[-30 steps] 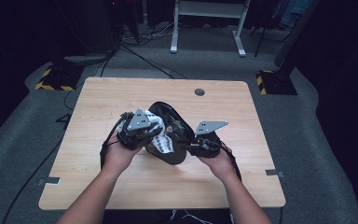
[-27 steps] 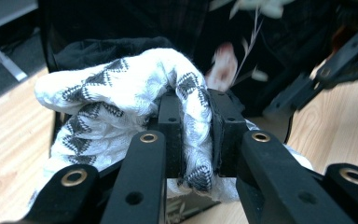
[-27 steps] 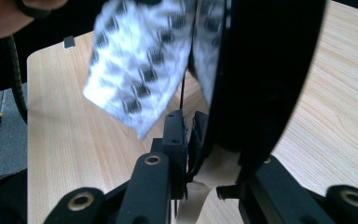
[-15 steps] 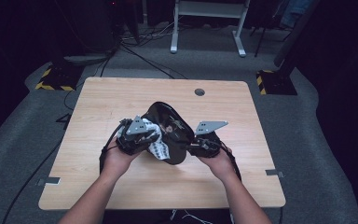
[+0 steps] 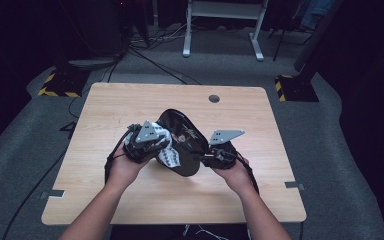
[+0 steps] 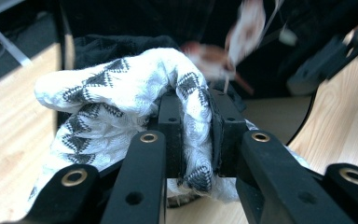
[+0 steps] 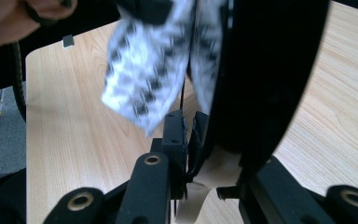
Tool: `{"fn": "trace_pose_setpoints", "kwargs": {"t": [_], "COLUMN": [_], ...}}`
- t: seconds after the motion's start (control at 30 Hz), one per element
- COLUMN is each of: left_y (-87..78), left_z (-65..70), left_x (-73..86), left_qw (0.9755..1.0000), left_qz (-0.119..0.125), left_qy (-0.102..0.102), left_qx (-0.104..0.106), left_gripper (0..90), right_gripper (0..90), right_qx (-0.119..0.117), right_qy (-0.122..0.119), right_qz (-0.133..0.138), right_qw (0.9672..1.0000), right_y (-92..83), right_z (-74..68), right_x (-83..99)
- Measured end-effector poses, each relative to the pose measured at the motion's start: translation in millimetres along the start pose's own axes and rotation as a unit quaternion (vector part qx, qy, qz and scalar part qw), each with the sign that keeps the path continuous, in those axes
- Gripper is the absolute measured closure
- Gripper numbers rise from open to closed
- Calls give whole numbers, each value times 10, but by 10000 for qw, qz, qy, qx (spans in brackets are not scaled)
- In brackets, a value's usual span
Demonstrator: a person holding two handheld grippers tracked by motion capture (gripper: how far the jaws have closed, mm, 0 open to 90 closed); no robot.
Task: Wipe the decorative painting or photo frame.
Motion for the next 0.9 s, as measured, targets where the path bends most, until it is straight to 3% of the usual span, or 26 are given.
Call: {"fn": "trace_pose_setpoints", "kwargs": {"t": [0.13,0.57,0.7,0.9], "left_y": [25,-212,-197,-78], "left_z": [-29,-171,-173,-214], "left_x": [55,-326,-268,-68], "left_qw": [9998,9995,9994,9996], "left_qz": [-20,270,298,106], "left_qy": [-149,-22,-56,-228], "left_qx": [127,-179,-189,-92], "left_gripper": [777,776,777,777], "right_gripper": [782,783,782,777], "right_qx": [3,-10,-21,-5], "right_qy": [1,-19,-23,-30], "right_qz": [0,-19,-21,-38], "right_qw": [10000,10000,10000,10000], "right_y": [0,-3,1,2], "right_z": [-1,-2,-8,-10], "right_x": [-1,0,-2,-5]}}
Point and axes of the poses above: each handheld gripper's, and its own axes: y roughly forward along the jaws, x roughly out of its underside, z roughly to its right, the point moved 3 cm from there along y, roughly forward along the jaws, and after that the axes turned 14 degrees about -x, right-handed, at the moved point
